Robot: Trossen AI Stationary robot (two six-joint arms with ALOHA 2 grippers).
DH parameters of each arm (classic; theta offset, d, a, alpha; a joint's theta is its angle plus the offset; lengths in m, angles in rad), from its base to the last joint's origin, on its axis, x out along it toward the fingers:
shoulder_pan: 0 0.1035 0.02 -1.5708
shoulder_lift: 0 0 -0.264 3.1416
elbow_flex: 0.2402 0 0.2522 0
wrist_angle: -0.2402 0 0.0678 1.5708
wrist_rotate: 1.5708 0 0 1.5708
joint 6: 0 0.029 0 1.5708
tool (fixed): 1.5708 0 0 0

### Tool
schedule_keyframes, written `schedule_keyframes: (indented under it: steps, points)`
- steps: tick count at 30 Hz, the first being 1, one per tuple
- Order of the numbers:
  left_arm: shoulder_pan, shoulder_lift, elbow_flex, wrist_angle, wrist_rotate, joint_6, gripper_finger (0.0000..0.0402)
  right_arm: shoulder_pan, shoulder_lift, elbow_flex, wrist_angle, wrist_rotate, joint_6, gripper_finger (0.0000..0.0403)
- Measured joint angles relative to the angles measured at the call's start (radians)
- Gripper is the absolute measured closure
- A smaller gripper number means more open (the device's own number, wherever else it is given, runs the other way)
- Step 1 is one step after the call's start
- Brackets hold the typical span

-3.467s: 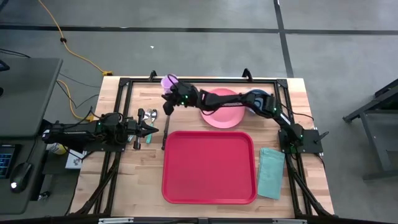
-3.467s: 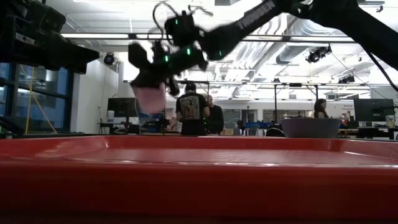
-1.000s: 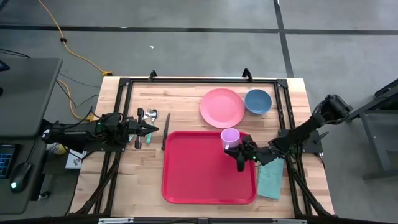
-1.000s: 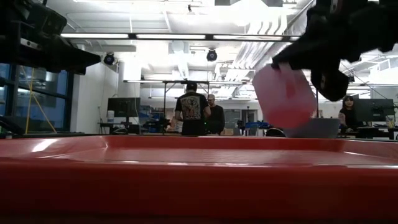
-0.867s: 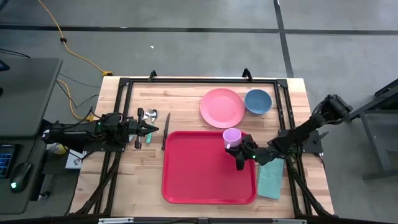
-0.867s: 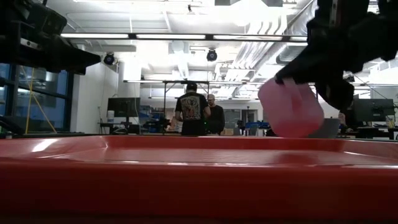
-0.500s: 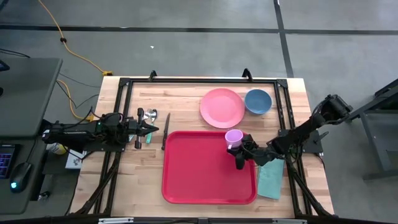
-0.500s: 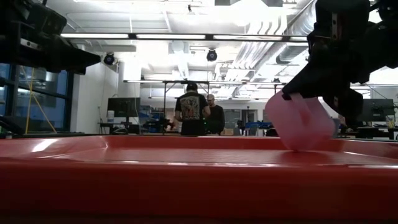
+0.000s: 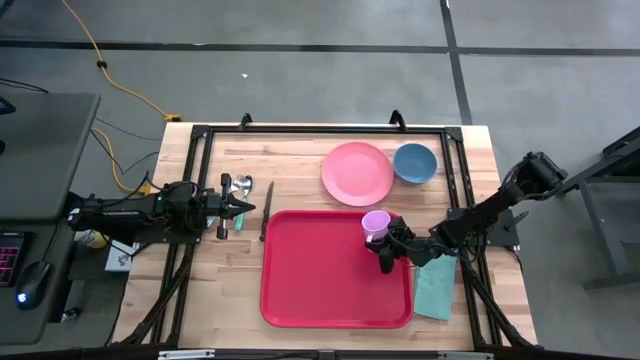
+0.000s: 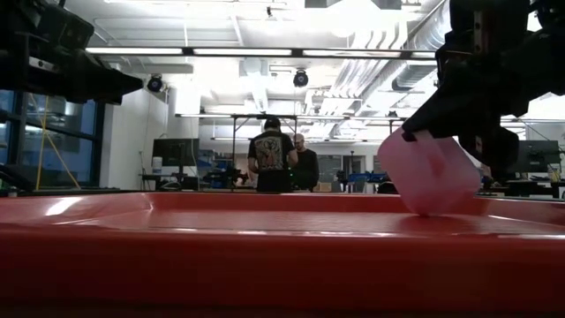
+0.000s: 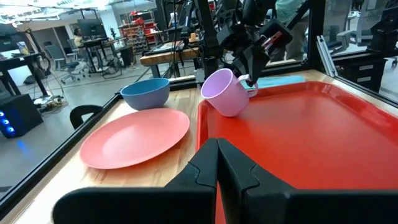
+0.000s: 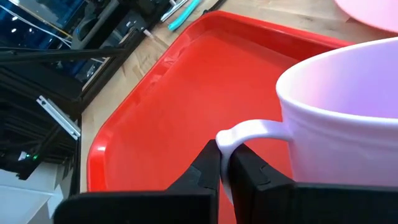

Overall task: Set up tray
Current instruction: Put the purple mug into the pink serving tray

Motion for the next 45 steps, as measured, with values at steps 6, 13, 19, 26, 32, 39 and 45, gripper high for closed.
schedule_keyframes:
  steps: [6, 13, 19, 26, 32, 39, 45]
  points:
    - [0.0, 0.0, 0.0, 0.0, 0.0, 0.0, 0.0364, 0.0, 0.0, 0.0, -0.024, 0.001, 0.008, 0.0376]
    - [0.0, 0.0, 0.0, 0.0, 0.0, 0.0, 0.0364, 0.0, 0.001, 0.0, -0.098, -0.017, 0.072, 0.0311]
    - [0.0, 0.0, 0.0, 0.0, 0.0, 0.0, 0.0364, 0.0, 0.001, 0.0, -0.099, -0.062, 0.078, 0.0271]
    - [0.0, 0.0, 0.0, 0.0, 0.0, 0.0, 0.0364, 0.0, 0.001, 0.0, -0.119, -0.129, 0.129, 0.0254]
    - [0.0, 0.0, 0.0, 0.0, 0.0, 0.0, 0.0364, 0.0, 0.001, 0.0, -0.176, -0.192, 0.203, 0.0253]
    - [0.0, 0.0, 0.0, 0.0, 0.0, 0.0, 0.0364, 0.0, 0.001, 0.0, -0.198, -0.187, 0.239, 0.0253]
    - [0.0, 0.0, 0.0, 0.0, 0.0, 0.0, 0.0364, 0.0, -0.007, 0.0, -0.15, -0.161, 0.206, 0.0253]
